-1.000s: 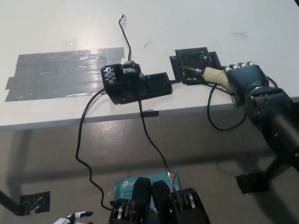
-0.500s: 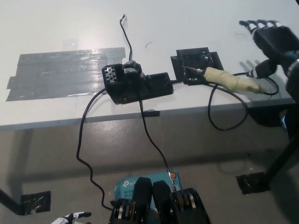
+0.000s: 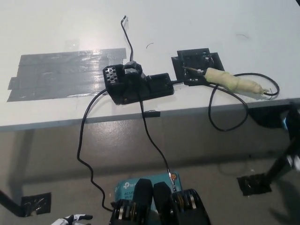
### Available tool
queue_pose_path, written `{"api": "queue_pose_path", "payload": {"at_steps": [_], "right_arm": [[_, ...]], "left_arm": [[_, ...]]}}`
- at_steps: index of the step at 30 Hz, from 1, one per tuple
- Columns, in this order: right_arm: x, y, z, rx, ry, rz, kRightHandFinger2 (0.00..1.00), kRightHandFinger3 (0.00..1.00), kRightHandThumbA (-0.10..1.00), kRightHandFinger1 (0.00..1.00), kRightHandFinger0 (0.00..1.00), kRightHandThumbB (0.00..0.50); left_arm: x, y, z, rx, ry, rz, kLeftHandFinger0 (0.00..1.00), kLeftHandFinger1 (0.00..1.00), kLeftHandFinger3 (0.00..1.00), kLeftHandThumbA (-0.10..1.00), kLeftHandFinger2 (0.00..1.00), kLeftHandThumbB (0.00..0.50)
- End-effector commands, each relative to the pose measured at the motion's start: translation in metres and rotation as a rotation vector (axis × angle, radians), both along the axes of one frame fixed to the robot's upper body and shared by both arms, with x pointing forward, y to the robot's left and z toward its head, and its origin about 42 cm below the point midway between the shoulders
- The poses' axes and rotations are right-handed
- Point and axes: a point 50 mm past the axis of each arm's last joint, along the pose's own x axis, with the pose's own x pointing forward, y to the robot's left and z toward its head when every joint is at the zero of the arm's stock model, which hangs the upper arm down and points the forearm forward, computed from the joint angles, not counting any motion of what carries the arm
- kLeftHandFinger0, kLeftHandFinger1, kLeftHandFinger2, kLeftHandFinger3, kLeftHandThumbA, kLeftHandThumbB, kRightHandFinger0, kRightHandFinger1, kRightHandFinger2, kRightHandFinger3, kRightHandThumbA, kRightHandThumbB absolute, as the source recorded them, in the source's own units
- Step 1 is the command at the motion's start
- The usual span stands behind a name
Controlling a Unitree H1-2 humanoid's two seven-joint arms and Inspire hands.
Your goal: The robot uses its right hand to grab the soldering gun kept on the middle of the table and pulls it out of its base and keep it on the right side of the base
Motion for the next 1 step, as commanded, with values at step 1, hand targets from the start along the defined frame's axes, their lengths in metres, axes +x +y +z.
{"api": "queue_pose_path", "payload": {"at_steps": [1], "right_arm": [[-0.0347,0.0124,-0.0338,0.249,-0.08,-0.003,1.0,1.0,0.77,1.0,1.0,0.398]], "left_arm": [[0.0015,0.0182,0.0114,0.047,-0.003,-0.01,0.53,0.63,0.93,0.57,0.73,0.256]]}}
